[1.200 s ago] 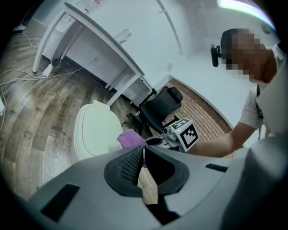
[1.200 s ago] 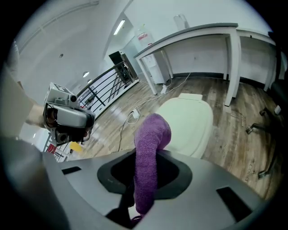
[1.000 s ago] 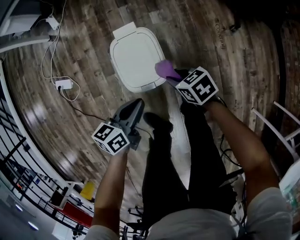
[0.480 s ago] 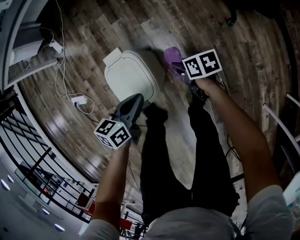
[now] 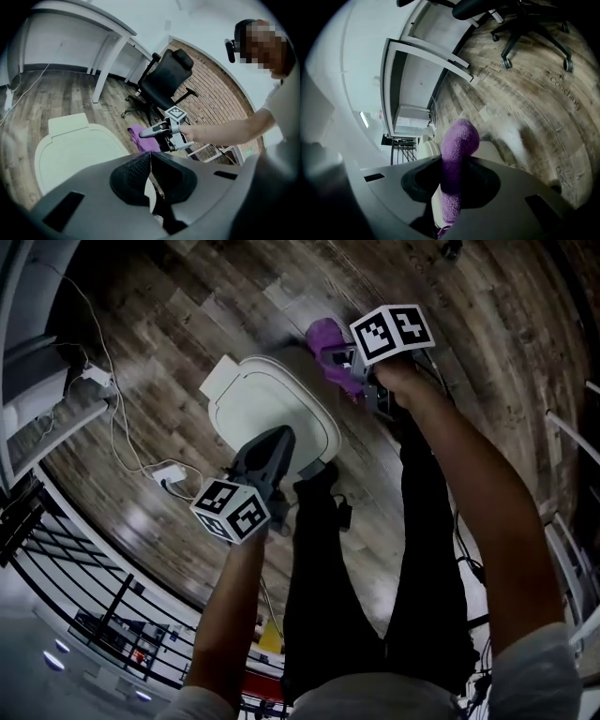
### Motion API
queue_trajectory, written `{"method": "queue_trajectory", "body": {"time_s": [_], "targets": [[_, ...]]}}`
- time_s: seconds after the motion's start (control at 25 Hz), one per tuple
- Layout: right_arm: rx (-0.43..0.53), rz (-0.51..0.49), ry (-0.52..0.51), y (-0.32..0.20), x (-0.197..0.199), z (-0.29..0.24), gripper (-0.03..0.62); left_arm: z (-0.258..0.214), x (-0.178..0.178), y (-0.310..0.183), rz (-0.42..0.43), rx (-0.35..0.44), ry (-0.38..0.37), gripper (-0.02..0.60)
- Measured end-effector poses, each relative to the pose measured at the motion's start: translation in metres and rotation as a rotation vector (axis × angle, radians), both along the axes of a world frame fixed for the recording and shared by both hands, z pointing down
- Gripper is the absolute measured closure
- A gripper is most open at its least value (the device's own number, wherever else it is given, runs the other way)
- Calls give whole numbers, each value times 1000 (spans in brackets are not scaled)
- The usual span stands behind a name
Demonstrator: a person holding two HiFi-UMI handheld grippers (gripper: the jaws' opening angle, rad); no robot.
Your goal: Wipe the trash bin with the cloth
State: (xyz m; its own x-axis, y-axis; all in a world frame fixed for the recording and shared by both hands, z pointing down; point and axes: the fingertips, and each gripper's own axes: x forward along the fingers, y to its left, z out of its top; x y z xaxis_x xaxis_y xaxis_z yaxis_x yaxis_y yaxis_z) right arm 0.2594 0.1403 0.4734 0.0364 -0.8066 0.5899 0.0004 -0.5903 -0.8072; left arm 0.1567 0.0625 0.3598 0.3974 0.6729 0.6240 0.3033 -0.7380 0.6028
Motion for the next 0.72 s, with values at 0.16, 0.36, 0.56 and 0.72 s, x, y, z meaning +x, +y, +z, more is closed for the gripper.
{"method": "queue_trajectory", "body": {"time_s": [0.16,0.36,0.56,0.72], "targets": [[56,75,-69,-41,29,18,497,4,15,-15,87,8,15,577],[143,157,-139,-92,69,33,497,7,31,-26,97,-26,37,577],[182,117,-176,-119,62,43,497,12,32,-31,80,-37,17,577],[168,83,-204,-109,37,53,497,14,31,-29,89,-32,2,577]]}}
